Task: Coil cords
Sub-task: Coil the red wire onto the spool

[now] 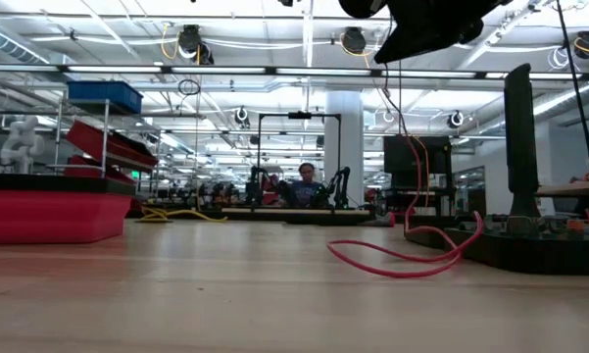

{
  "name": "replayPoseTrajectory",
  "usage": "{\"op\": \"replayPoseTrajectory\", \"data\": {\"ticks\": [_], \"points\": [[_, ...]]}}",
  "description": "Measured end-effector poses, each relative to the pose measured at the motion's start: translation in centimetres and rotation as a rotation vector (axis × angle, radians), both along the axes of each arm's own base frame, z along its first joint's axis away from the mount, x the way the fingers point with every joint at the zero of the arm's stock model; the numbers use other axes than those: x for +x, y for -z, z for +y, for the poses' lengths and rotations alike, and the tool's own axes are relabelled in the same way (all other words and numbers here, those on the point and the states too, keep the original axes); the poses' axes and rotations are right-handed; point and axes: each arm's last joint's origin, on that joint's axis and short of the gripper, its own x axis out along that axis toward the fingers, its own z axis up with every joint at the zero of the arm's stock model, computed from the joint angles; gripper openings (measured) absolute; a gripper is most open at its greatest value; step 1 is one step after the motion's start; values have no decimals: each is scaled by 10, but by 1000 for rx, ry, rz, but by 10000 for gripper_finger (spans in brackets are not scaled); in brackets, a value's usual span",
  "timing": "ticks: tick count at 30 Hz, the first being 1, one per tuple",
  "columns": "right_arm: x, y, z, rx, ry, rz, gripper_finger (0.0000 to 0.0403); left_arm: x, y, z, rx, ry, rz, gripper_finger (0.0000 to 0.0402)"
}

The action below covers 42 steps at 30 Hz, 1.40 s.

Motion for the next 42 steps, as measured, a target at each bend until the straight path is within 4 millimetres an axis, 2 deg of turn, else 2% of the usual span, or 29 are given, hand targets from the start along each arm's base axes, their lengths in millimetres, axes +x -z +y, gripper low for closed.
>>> {"op": "replayPoseTrajectory", "data": {"ticks": [8,14,24,29,37,42], "points": [[-7,1,17,6,-62,-1,41,-4,15,0,5,35,-82,0],[-4,3,15,18,-42,-19,41,-8,24,-1,-16,44,-139,0],[14,28,11,5,48,-34,36,-16,32,-1,-71,58,-254,0],[20,26,13,-21,74,-85,4,-6,48,1,-87,22,-259,0],[21,23,17,-43,43,-66,4,13,80,7,-161,9,-287,0],[15,25,26,-20,-6,-44,4,18,90,9,-186,9,-298,0]]}}
